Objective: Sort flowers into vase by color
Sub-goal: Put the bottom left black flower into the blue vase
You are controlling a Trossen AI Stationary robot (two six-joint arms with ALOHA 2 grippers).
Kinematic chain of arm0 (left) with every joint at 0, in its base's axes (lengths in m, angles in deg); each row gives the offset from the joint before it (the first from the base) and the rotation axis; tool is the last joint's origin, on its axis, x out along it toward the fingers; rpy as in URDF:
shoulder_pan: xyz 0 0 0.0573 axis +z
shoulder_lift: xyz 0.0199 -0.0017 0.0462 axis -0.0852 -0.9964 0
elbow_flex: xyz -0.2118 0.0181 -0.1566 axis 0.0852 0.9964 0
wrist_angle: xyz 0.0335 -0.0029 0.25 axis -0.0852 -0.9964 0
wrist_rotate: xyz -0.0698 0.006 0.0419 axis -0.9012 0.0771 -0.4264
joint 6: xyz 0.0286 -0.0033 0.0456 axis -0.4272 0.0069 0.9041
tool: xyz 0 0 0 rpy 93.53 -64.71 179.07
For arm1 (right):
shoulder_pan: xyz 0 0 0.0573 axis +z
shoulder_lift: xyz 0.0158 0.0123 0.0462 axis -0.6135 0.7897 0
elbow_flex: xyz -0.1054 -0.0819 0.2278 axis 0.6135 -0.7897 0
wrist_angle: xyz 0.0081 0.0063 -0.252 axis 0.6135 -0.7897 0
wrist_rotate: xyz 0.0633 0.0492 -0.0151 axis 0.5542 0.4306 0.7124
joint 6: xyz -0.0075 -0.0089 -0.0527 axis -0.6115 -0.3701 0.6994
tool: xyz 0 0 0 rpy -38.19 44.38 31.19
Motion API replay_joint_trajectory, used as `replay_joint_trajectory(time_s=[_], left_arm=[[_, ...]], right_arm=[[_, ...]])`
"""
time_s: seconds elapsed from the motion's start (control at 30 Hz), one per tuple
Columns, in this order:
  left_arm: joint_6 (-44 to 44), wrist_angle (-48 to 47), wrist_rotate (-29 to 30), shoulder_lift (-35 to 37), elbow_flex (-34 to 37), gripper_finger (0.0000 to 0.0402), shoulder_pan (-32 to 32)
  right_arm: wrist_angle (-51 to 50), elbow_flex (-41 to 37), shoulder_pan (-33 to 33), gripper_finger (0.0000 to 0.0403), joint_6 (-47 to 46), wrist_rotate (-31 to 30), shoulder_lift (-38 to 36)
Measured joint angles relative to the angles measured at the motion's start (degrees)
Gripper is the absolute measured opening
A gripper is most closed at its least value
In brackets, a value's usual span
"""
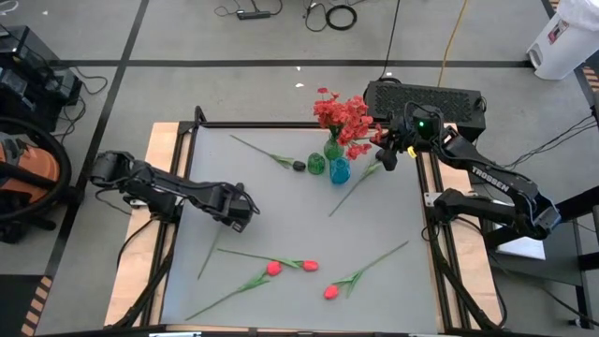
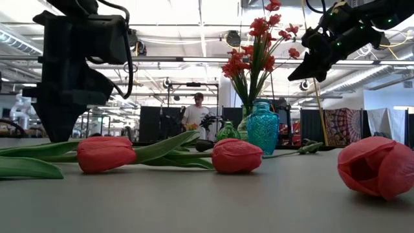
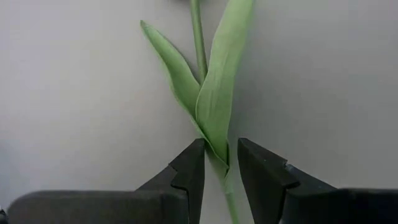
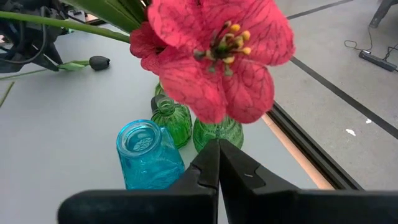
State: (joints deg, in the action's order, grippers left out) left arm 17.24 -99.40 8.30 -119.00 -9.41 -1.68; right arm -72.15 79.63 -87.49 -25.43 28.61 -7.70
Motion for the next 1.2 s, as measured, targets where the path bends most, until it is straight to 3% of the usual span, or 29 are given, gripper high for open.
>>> replay_joint_trajectory(time_s=[0.63, 1.0, 1.2], left_arm=[[0.0, -0.3, 1.8, -2.4, 0.0, 0.0101, 0.0], [0.5, -0.3, 2.3, -2.4, 0.0, 0.0013, 0.0], [1.9, -0.3, 2.3, -2.4, 0.0, 0.0012, 0.0]], right_arm=[[0.0, 0.0, 0.0, 0.0000, -0.1, 0.0, 0.0], [0.0, 0.0, 0.0, 0.0000, -0.1, 0.0, 0.0], [0.0, 0.0, 0.0, 0.0000, -0.1, 0.0, 0.0]])
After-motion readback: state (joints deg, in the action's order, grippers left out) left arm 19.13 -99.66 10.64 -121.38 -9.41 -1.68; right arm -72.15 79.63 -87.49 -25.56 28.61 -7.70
